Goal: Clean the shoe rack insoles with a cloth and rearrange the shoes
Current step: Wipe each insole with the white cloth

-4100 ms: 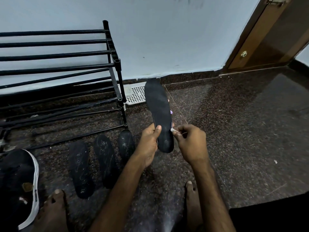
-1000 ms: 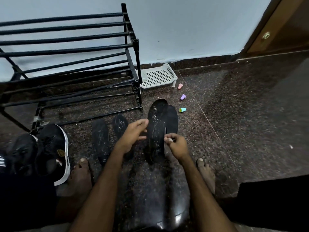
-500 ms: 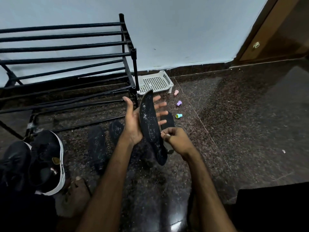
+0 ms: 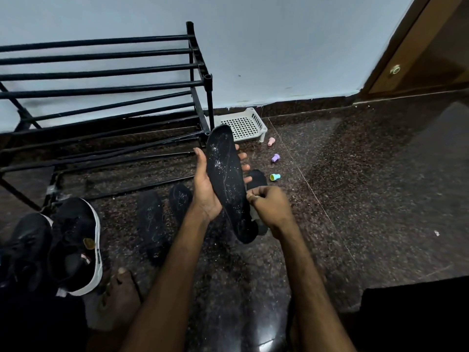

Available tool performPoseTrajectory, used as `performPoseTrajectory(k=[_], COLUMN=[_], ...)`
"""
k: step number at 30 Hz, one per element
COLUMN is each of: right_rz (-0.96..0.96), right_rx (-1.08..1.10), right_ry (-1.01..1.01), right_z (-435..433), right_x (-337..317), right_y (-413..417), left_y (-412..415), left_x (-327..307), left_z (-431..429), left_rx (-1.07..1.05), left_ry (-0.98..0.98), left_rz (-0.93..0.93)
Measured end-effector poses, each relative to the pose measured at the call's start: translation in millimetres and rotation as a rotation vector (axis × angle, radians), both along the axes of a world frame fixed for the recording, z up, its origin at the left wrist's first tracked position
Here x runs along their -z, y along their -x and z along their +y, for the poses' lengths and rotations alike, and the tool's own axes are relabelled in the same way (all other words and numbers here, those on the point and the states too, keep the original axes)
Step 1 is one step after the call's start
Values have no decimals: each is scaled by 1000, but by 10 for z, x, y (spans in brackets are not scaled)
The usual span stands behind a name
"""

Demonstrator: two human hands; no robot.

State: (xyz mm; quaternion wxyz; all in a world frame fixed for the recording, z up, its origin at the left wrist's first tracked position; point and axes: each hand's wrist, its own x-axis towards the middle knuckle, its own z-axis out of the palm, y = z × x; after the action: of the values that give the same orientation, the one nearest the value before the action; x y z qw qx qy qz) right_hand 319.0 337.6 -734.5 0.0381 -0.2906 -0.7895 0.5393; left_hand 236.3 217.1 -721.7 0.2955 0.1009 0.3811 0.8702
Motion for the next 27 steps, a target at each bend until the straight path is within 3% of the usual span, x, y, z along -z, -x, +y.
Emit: performPoseTrajectory(k=[4, 8, 10, 12, 15, 17, 19, 21, 25, 27], right_rz=[66, 379, 480, 401, -22, -298, -446, -279, 305, 309], right_rx=[16, 66, 59, 79, 76, 42, -10, -1, 0, 13], right_ry=[73, 557, 665, 495, -199, -342, -291, -60, 520, 493], right_z=[114, 109, -2, -137, -170, -141, -87, -10, -36, -83], right_x=[-211, -881, -1079, -1028, -538, -215, -19, -98, -623, -630], right_y=[-82, -56, 107, 250, 35, -314, -514, -472, -110, -30], left_y=[48, -25, -98, -121, -23, 90, 152, 136, 46, 53], left_x=[20, -6, -74, -145, -117, -78, -41, -45, -83, -133], left_z=[-19, 67, 136, 175, 132, 77, 33, 30, 88, 91], left_rx=[15, 28, 45, 6, -71, -102, -98, -74, -14, -6], left_ry=[0, 4, -5, -3, 15, 15, -6, -24, -42, -70], left_rz=[5, -12, 0, -29, 25, 82, 94, 97, 48, 50])
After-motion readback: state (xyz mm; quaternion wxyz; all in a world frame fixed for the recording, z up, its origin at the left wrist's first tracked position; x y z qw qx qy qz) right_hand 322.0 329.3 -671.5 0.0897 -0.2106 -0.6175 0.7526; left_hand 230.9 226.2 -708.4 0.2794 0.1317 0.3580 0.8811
